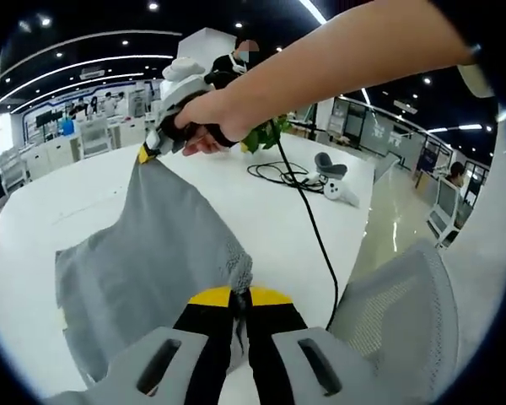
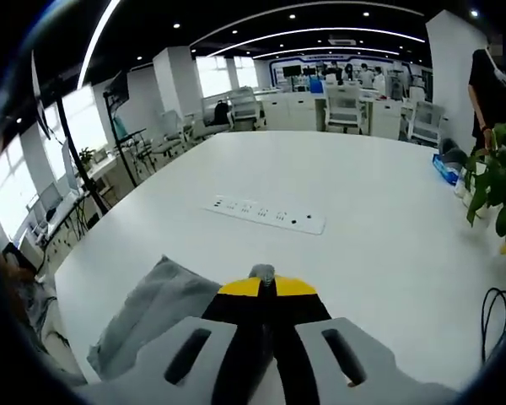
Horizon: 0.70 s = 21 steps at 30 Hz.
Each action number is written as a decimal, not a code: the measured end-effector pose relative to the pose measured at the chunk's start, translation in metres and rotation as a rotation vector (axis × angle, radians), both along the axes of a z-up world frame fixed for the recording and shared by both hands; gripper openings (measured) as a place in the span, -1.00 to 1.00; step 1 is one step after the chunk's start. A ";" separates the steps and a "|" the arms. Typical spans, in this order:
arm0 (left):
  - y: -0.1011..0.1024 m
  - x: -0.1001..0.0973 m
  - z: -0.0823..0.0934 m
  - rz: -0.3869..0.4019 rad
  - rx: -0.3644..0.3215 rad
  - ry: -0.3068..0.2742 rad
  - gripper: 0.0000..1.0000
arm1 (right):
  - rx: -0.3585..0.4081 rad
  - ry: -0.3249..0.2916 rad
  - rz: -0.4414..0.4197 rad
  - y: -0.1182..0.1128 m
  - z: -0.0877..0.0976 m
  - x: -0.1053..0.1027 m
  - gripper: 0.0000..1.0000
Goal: Fold the towel on the table until its edges align and the towel forms a compact rectangular stack.
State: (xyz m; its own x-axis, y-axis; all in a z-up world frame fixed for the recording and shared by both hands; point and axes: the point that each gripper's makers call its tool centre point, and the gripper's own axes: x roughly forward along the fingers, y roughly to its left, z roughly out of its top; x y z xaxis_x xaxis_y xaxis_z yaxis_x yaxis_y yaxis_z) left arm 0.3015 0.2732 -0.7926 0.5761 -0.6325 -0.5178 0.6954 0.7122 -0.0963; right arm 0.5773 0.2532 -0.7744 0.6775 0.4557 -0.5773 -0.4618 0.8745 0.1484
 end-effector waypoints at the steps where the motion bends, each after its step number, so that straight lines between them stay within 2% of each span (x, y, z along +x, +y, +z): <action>1: 0.002 0.000 0.000 0.006 0.000 0.000 -0.90 | 0.002 0.001 -0.001 0.002 0.001 0.000 -0.99; 7: 0.018 -0.001 0.004 0.024 0.008 -0.019 -0.90 | 0.005 -0.007 -0.001 0.017 0.006 0.000 -0.99; 14: 0.041 0.000 0.009 0.072 -0.004 -0.034 -0.90 | 0.031 -0.008 -0.041 0.029 0.012 0.004 -0.99; 17: 0.048 -0.002 0.011 0.087 0.002 -0.065 -0.90 | 0.059 -0.013 -0.052 0.036 0.016 0.005 -0.99; 21: 0.055 -0.002 0.012 0.097 -0.013 -0.064 -0.90 | 0.045 -0.028 -0.036 0.048 0.019 0.005 -0.99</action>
State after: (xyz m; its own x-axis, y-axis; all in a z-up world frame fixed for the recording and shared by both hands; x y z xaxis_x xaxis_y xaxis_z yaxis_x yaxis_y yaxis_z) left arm 0.2996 0.3286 -0.7805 0.6663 -0.5786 -0.4704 0.6285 0.7752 -0.0633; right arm 0.5819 0.3014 -0.7558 0.7096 0.4555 -0.5376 -0.4345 0.8835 0.1750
